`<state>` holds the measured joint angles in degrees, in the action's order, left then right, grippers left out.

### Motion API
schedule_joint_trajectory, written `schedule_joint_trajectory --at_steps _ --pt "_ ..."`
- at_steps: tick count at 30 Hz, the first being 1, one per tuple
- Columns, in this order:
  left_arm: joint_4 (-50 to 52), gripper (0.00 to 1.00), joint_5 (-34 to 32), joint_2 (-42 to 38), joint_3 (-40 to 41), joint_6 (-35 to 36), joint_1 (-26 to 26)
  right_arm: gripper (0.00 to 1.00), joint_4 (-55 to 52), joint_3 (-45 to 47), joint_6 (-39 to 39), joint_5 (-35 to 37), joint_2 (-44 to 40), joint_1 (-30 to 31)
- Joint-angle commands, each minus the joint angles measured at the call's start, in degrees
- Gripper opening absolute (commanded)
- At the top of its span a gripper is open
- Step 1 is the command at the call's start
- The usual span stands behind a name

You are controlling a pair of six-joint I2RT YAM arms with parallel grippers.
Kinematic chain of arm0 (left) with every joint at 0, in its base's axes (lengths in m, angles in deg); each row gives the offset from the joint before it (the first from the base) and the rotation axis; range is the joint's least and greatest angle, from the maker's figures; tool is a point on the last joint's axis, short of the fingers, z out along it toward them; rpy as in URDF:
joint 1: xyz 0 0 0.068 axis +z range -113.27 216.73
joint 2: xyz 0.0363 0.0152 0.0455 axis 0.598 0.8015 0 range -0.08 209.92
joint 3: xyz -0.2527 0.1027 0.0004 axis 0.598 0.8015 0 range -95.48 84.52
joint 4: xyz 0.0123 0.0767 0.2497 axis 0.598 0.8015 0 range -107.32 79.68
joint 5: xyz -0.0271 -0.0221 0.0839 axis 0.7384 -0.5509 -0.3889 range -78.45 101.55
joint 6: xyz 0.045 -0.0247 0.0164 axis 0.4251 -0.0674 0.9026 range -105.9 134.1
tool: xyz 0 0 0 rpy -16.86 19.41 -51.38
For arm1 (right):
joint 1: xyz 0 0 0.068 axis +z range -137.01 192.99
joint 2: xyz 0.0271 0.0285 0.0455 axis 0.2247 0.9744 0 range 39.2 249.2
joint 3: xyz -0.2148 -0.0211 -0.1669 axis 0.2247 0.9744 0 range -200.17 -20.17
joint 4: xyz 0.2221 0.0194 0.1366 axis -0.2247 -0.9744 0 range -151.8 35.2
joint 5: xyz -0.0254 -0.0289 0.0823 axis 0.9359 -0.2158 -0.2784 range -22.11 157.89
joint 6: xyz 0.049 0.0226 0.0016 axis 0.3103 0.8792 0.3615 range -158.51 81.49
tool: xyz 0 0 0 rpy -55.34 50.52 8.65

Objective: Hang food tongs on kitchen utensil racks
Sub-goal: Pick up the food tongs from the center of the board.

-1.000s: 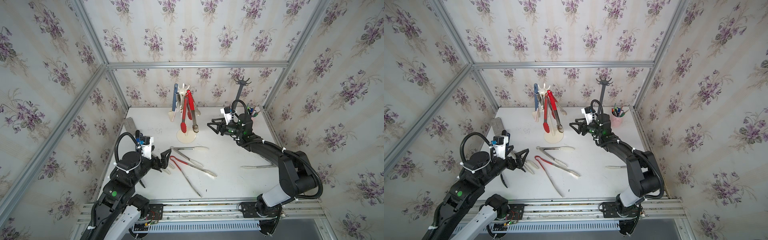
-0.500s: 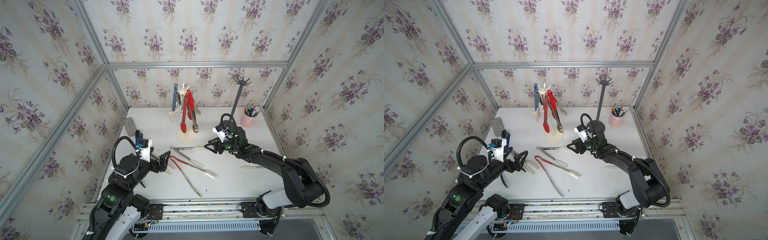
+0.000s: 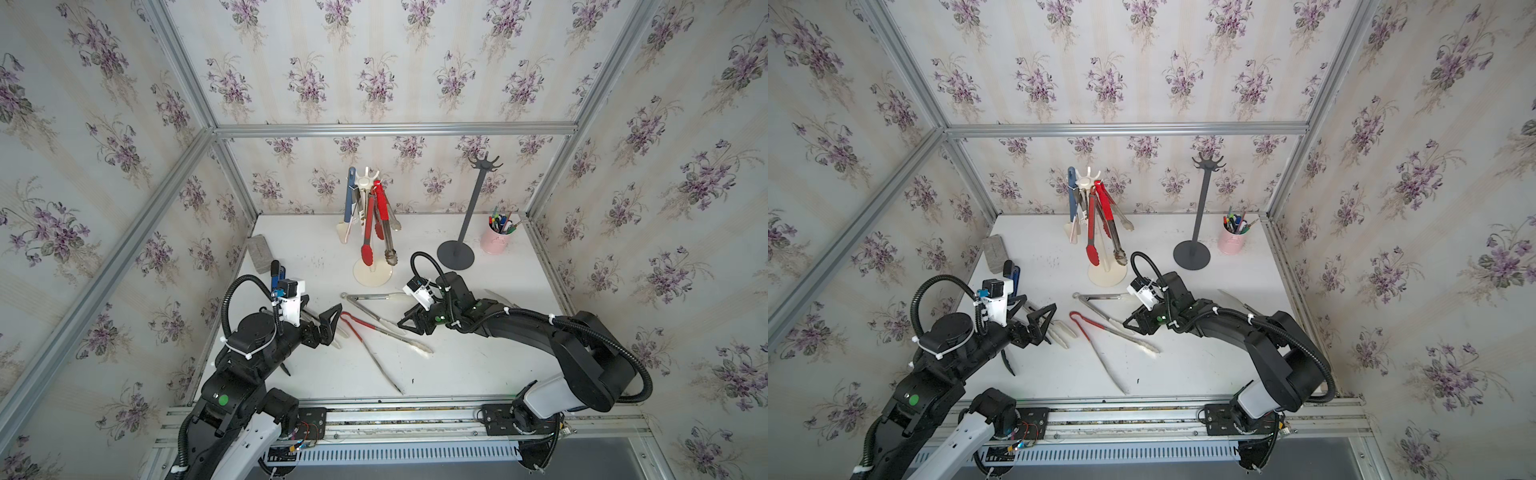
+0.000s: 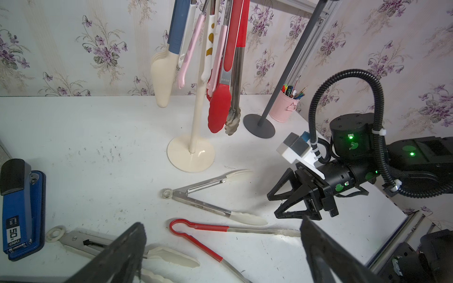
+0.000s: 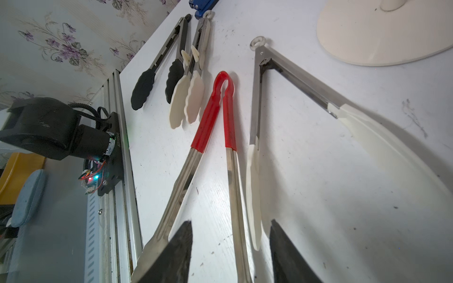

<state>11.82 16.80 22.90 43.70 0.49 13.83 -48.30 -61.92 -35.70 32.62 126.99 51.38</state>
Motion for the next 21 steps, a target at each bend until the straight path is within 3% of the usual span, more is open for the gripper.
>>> schedule_joint_trajectory --at_steps 1,21 --pt "-0.6 0.99 0.1 -0.5 0.1 0.1 0.0 0.5 -0.2 -1.8 -0.6 1.2 1.8 1.0" --pt "-0.5 0.99 1.2 -3.4 -0.2 1.3 0.0 0.44 3.4 -8.7 3.2 8.6 10.9 7.1"
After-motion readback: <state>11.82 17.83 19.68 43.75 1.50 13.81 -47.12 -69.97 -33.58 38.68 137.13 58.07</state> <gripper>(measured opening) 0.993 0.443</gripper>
